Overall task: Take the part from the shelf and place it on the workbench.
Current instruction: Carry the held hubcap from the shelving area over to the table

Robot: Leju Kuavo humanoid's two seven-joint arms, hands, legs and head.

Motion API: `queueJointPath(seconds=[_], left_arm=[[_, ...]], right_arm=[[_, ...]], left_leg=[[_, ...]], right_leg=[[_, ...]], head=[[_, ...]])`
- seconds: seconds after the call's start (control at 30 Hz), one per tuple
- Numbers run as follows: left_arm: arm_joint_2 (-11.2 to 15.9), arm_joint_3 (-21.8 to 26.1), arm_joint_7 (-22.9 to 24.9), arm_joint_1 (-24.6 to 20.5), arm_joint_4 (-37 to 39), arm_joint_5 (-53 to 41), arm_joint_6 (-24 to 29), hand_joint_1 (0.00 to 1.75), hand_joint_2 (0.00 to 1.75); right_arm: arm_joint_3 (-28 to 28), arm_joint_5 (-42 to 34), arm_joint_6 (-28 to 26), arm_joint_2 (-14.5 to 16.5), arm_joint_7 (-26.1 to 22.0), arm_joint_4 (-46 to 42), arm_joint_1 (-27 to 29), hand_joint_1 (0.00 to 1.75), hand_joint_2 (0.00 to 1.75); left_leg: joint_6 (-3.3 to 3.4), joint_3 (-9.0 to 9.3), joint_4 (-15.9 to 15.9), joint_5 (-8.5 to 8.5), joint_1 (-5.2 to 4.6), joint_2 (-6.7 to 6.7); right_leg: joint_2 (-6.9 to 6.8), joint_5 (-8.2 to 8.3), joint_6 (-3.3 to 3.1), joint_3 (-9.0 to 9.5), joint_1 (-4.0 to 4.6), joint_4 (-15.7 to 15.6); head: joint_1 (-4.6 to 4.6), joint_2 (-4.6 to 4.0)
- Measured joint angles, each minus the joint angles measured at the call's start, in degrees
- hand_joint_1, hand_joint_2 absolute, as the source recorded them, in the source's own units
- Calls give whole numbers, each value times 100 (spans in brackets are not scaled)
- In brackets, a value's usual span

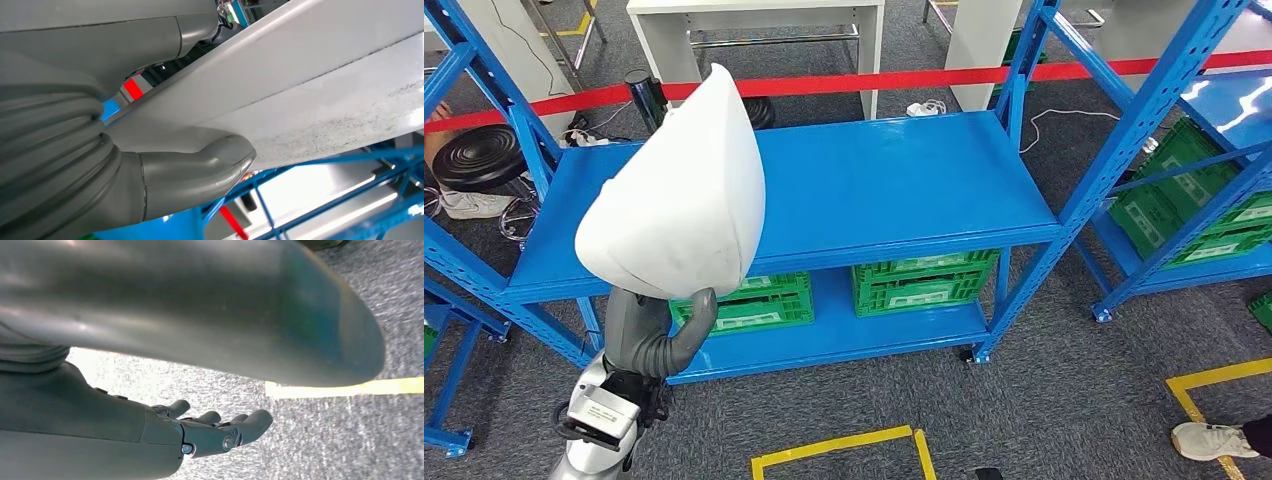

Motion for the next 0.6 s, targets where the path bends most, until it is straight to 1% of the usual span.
queueJointPath(seconds=[0.03,0.07,0.1,0.13,0.17,0.2,0.23,0.27,0.3,0.33,0.37,0.4,0.43,0.47,0.5,0.53,0.57,0.6], left_arm=[[-2,1,0,18,-21,-43,-29,175,175],[-4,1,-1,29,-41,-75,-53,175,175],[-7,1,-3,36,-58,-93,-67,175,175],[-9,1,-3,42,-74,-101,-72,175,175],[-9,1,-3,50,-81,-104,-74,175,175],[-8,2,-3,60,-88,-105,-75,175,175],[-7,3,-2,71,-93,-105,-77,175,175],[-4,4,-2,81,-96,-105,-78,175,175],[-4,5,-2,88,-97,-108,-81,175,175],[-3,7,-1,93,-97,-119,-97,175,175],[-3,14,-2,98,-97,-143,-128,175,175],[-6,28,-1,101,-97,-174,-174,175,175],[-12,46,-1,102,-97,-211,-222,175,175],[-24,67,-1,100,-97,-243,-268,175,175],[-40,84,0,96,-101,-270,-298,175,175],[-61,97,1,91,-111,-296,-319,175,175],[-82,106,0,88,-125,-320,-339,175,175],[-97,112,-1,85,-139,-342,-350,175,175]], right_arm=[[1,-1,-11,-2,1,0,-8,0,0],[1,-3,-20,-3,5,0,-15,0,0],[2,-5,-26,-3,11,0,-21,0,0],[2,-7,-31,-3,18,0,-23,0,0],[2,-9,-34,-2,25,1,-19,0,0],[3,-9,-36,-2,31,1,-20,0,0],[3,-9,-37,-3,35,0,-21,0,0],[4,-10,-38,-4,38,-1,-22,0,0],[4,-11,-39,-6,38,-2,-24,0,0],[4,-14,-47,-7,37,-2,-23,0,0],[4,-19,-57,-7,36,-2,-21,0,0],[3,-25,-72,-7,34,-2,-20,0,0],[3,-30,-92,-6,30,-2,-20,0,0],[3,-34,-110,-5,25,-2,-21,0,0],[2,-35,-128,-3,20,-2,-22,0,0],[2,-34,-145,0,14,-2,-23,0,0],[3,-31,-158,3,7,-2,-23,0,0],[3,-28,-168,5,2,-2,-24,0,0]], left_leg=[[-27,-60,45,28,-5,-1],[-60,-93,77,56,-12,-1],[-96,-111,98,88,-17,-2],[-133,-118,97,127,-21,-2],[-171,-124,86,169,-20,-5],[-205,-152,96,162,-13,-14],[-237,-204,175,48,-6,-25],[-269,-284,363,-172,5,-35],[-296,-379,666,-471,16,-43],[-318,-471,1044,-758,23,-46],[-335,-532,1401,-936,28,-46],[-342,-528,1643,-971,29,-47],[-339,-437,1698,-875,29,-47],[-327,-240,1540,-710,28,-49],[-304,59,1188,-569,28,-56],[-274,407,721,-537,20,-68],[-247,703,295,-576,11,-79],[-227,909,-11,-655,1,-90]], right_leg=[[-2,8,-20,299,9,-417],[-1,-24,-51,513,19,-730],[3,-82,-88,630,31,-919],[8,-91,-131,646,45,-972],[7,-50,-175,605,41,-971],[-2,-5,-220,559,32,-983],[-12,60,-269,494,23,-996],[-22,132,-308,414,14,-1009],[-29,200,-332,334,12,-1008],[-29,267,-342,249,14,-1006],[-31,331,-340,172,16,-1002],[-33,395,-332,94,17,-996],[-34,459,-322,16,18,-990],[-34,522,-309,-56,18,-984],[-31,582,-291,-124,18,-977],[-25,636,-267,-177,25,-969],[-18,680,-243,-210,30,-963],[-13,709,-225,-226,35,-958]], head=[[-2,0],[-2,0],[1,0],[5,0],[11,0],[12,0],[5,0],[-4,0],[-14,0],[-19,0],[-20,0],[-20,0],[-20,0],[-21,0],[-21,0],[-20,0],[-18,0],[-15,0]])
